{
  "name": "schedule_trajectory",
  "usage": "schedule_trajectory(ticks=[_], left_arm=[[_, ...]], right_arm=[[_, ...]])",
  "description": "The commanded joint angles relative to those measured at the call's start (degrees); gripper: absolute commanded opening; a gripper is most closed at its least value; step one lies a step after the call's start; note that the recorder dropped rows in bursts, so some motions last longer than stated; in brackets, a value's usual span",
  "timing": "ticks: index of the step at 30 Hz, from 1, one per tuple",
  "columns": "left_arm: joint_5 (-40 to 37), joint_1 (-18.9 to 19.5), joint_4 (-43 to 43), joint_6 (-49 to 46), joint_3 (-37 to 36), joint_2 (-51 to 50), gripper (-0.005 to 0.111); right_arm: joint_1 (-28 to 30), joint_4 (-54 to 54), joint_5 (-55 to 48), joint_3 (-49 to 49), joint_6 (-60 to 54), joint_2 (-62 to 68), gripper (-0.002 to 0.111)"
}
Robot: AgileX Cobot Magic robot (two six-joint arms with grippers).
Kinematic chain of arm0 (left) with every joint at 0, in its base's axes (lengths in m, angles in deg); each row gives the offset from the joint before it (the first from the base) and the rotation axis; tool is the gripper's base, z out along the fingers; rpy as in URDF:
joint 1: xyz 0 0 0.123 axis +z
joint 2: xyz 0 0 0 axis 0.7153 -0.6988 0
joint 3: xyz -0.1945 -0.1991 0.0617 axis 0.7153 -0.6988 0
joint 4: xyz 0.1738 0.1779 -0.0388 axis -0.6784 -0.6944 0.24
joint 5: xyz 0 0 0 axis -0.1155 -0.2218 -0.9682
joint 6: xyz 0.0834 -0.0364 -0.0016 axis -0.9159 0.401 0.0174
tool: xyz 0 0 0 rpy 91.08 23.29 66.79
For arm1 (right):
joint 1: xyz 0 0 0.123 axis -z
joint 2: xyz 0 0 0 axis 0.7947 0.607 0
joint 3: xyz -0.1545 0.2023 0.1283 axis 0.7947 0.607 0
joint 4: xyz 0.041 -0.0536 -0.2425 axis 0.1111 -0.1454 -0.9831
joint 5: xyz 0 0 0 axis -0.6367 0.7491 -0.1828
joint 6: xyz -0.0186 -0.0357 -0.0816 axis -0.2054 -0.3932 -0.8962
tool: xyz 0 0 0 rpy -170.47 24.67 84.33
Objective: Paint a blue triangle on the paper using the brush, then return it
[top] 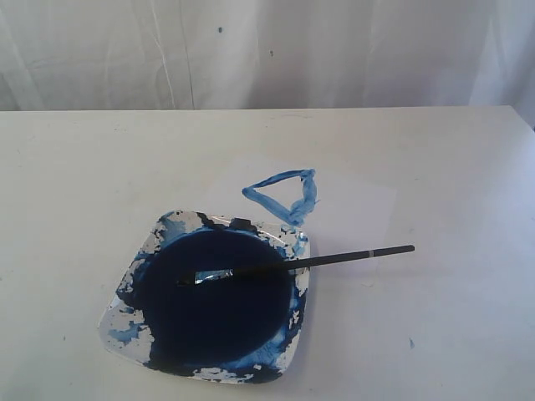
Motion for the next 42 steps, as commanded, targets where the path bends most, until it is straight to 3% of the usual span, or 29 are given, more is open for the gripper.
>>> schedule_trajectory(ticks=[1, 42], left_arm=[[-0.02, 0.19, 0.09, 0.26, -0.20, 0.18, 0.000], [-0.02, 0.19, 0.09, 0.26, -0.20, 0.18, 0.000]], right_arm=[[0.36, 0.49, -2.84, 0.29, 0.25, -0.27, 0.000], [0.36, 0.49, -3.36, 0.29, 1.48, -0.27, 0.000]])
